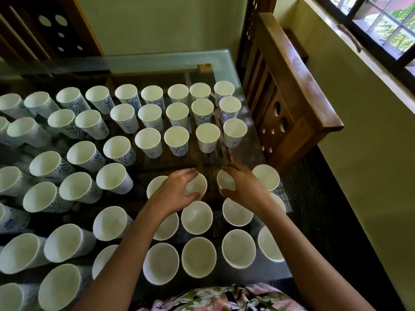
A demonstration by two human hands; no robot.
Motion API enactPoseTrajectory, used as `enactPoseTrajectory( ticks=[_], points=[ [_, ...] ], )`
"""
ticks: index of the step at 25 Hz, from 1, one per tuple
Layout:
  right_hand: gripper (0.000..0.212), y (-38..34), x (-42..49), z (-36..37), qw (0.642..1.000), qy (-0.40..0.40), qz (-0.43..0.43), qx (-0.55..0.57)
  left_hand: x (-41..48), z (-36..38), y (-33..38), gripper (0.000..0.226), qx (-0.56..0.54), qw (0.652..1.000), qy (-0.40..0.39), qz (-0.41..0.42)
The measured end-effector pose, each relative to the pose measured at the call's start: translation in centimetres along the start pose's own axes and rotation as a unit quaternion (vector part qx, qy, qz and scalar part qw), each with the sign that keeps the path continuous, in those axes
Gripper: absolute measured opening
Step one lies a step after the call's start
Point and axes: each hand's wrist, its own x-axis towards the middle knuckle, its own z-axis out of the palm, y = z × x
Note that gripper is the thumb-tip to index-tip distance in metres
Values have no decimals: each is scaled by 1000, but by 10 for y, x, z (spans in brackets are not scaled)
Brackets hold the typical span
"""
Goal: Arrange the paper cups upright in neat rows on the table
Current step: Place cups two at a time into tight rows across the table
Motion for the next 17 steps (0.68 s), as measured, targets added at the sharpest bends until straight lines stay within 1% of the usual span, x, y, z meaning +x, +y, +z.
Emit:
enactPoseTrajectory(
  ticks=[9, 17],
  points=[
    [63, -4, -1, 0, 1000, -10, 5, -3, 1, 10, 1, 66, -10, 1000, 19, -10],
    [65, -3, -1, 2, 1000, 2, 8, 14, 0, 12, 0, 66, -36, 999, 39, -4]
  ],
)
